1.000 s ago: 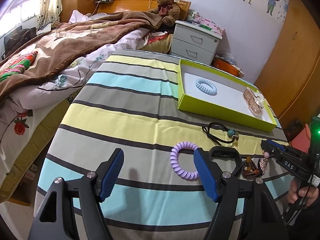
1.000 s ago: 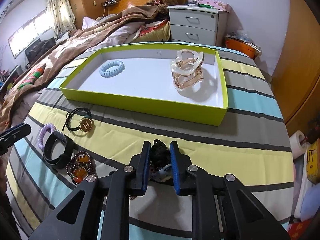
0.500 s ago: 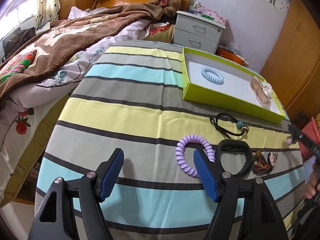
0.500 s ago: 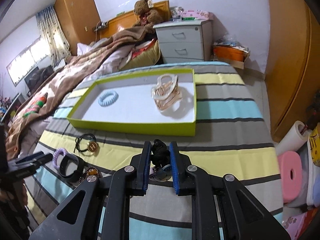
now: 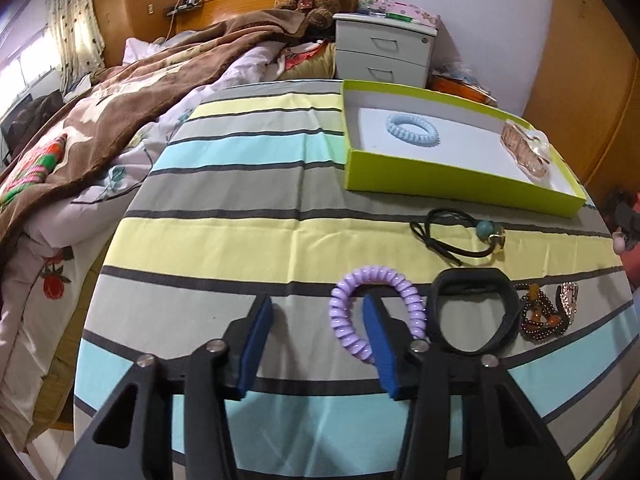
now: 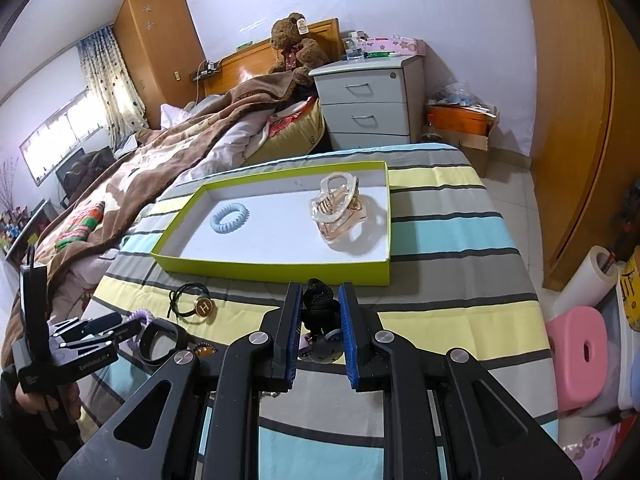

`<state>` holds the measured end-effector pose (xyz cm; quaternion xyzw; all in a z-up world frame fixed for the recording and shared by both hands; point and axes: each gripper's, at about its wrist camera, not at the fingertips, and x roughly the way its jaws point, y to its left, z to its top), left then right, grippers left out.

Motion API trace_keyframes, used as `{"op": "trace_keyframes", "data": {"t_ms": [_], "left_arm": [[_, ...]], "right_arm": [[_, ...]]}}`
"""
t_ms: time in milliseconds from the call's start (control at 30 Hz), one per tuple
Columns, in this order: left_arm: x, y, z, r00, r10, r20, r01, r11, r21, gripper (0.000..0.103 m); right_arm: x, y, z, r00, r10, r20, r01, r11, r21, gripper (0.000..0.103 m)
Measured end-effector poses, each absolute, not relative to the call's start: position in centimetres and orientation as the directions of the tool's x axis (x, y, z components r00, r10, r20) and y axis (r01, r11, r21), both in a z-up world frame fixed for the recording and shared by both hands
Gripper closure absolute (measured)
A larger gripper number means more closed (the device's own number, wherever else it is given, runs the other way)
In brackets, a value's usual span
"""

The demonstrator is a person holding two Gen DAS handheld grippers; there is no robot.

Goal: Organize jewelry
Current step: 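Grasp the lilac coil hair tie with the left gripper while the right holds the bow clip, then carry both items into the green box while the left gripper releases the lilac coil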

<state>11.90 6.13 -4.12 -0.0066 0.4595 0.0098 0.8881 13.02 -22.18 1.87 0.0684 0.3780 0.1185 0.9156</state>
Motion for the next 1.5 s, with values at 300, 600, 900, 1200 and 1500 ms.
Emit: {"op": "trace_keyframes", "data": {"t_ms": [300,600,900,1200,1500], "left_arm": [[11.9,5.8,-3.7,0.579,-0.019,-0.815,-0.006,1.0,-0.028,0.09],[11.4,6.2,-3.2,0.6,-0.036,-0.799,-0.026,0.998,-0.064,0.093],[11.0,6.6,-1.4,0.631,-0.051,-0.774,-0.029,0.996,-0.088,0.093],[11.1,6.6,0.5,0.658,-0.071,-0.75,-0.018,0.994,-0.109,0.093],[13.4,6.1,3.7,0.699,-0.095,-0.709,0.019,0.993,-0.114,0.093]], "right_arm": [[13.0,-22.2,1.8,0.682,0.274,-0.678,-0.166,0.961,0.222,0.084],[12.7,-22.1,1.8,0.687,0.274,-0.674,-0.164,0.961,0.223,0.084],[12.1,-21.7,2.4,0.694,0.281,-0.663,-0.173,0.959,0.225,0.084],[12.1,-21.3,4.0,0.712,0.284,-0.642,-0.184,0.958,0.22,0.084],[14.5,-20.6,7.0,0.74,0.287,-0.609,-0.196,0.957,0.213,0.084]]}}
